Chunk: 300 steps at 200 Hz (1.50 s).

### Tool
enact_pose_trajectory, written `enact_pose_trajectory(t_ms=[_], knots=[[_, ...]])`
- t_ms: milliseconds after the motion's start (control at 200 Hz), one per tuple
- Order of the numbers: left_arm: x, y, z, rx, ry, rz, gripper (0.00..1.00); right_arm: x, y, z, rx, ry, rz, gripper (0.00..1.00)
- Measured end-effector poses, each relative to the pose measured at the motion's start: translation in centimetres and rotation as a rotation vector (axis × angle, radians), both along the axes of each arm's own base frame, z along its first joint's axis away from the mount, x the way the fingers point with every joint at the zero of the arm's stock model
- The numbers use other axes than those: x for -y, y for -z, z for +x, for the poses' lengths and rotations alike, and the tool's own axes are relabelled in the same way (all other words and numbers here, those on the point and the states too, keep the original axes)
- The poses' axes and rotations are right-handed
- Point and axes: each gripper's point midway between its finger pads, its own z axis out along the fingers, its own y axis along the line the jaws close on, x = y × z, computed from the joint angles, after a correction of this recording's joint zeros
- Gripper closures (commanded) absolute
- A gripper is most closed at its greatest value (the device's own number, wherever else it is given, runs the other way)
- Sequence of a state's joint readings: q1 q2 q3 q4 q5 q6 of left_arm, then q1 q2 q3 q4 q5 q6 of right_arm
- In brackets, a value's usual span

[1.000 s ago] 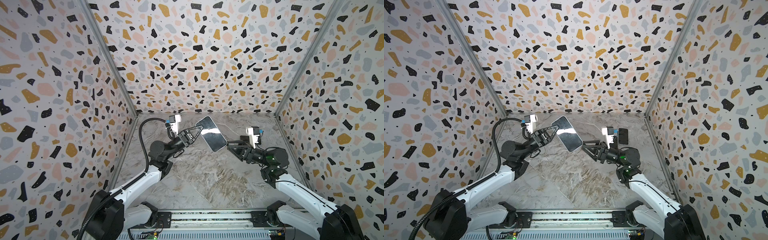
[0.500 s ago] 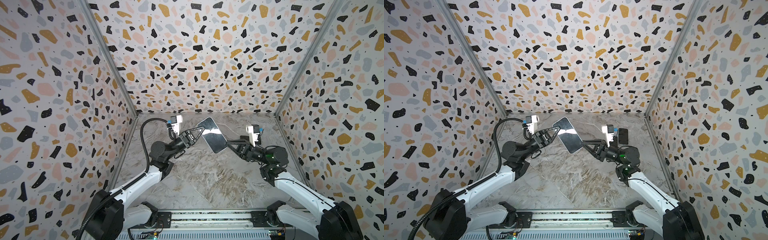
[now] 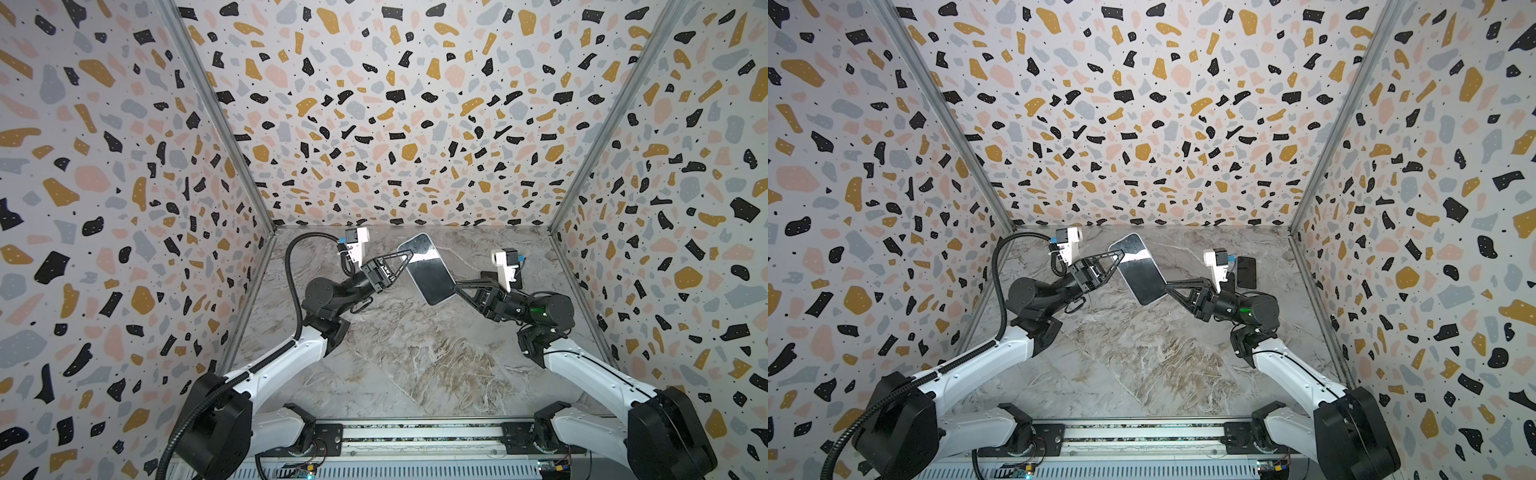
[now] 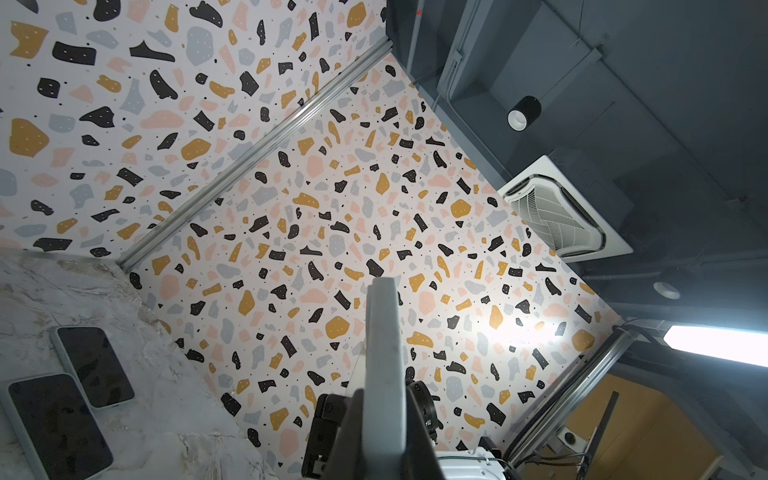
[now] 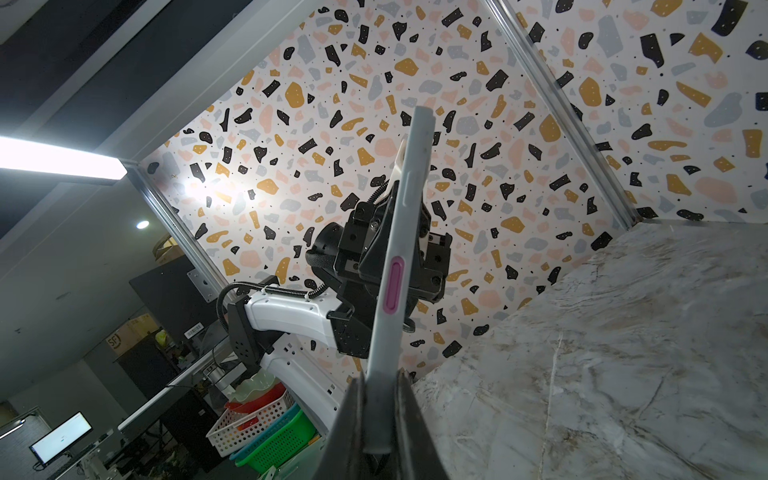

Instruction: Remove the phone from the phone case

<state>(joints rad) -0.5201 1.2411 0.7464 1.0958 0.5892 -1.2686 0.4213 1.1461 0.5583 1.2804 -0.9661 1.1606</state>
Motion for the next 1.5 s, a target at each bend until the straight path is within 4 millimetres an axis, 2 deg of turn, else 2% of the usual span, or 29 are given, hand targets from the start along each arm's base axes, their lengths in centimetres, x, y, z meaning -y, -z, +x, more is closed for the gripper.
enact_pose_trajectory(t_ms=[506,751,1116,1372,1502], knots=[[1.8,-1.2,1.7,-0.021,0.042,0.044,1.00,-1.2,0.7,-1.1,0.095,-0.084,-0.062,1.00],[2.7,-0.3,2.8,-0.081,0.058,0.073,1.00,-2.7,1.9,-2.0,0.119,-0.144,-0.130,1.00],[3.7,1.0,3.2,-0.152,0.067,0.101,1.00,-3.2,2.8,-2.3,0.158,-0.163,-0.167,1.00],[3.9,4.1,4.9,-0.243,0.012,0.160,1.00,-2.9,-0.8,-2.8,0.335,-0.071,-0.124,1.00],[3.8,4.6,5.1,-0.256,-0.001,0.170,1.00,-3.0,-0.8,-2.5,0.338,-0.050,-0.131,0.81]])
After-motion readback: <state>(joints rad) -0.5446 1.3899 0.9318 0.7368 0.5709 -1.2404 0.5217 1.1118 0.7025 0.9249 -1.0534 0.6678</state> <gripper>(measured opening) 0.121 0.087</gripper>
